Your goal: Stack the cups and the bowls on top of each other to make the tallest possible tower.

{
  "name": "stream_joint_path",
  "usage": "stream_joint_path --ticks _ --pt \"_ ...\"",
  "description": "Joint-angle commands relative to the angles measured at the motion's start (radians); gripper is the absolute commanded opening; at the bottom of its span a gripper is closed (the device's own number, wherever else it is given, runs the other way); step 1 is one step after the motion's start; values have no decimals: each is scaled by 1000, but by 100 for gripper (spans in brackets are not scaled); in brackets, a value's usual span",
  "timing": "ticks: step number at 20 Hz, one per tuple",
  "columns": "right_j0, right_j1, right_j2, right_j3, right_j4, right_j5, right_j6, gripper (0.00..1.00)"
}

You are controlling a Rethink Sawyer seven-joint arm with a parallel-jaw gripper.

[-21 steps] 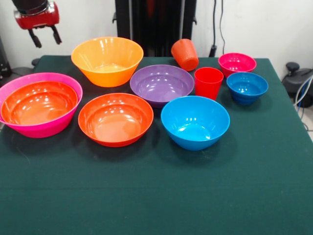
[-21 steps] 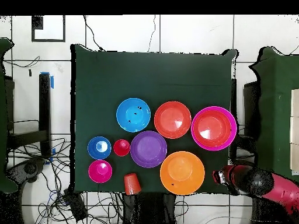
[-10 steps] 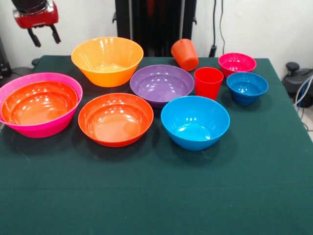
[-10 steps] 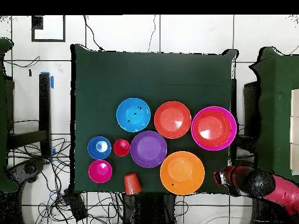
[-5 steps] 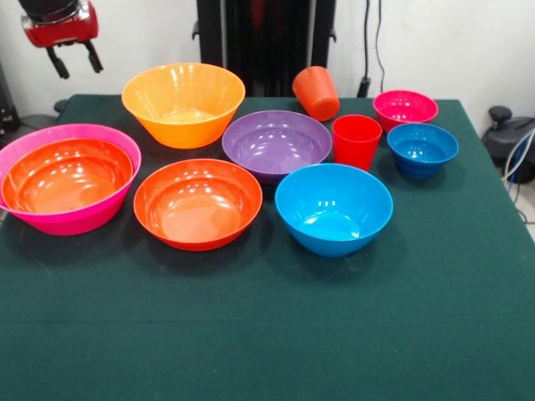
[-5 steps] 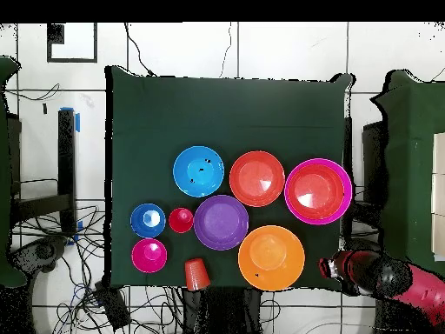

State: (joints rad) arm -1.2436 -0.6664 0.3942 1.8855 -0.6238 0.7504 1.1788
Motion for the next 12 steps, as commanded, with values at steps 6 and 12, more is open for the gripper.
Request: stream_joint_path --ticks 6,12 --pt "43 55 15 87 -47 -24 -17 100" --pt "53 49 11 118 -45 -52 18 100"
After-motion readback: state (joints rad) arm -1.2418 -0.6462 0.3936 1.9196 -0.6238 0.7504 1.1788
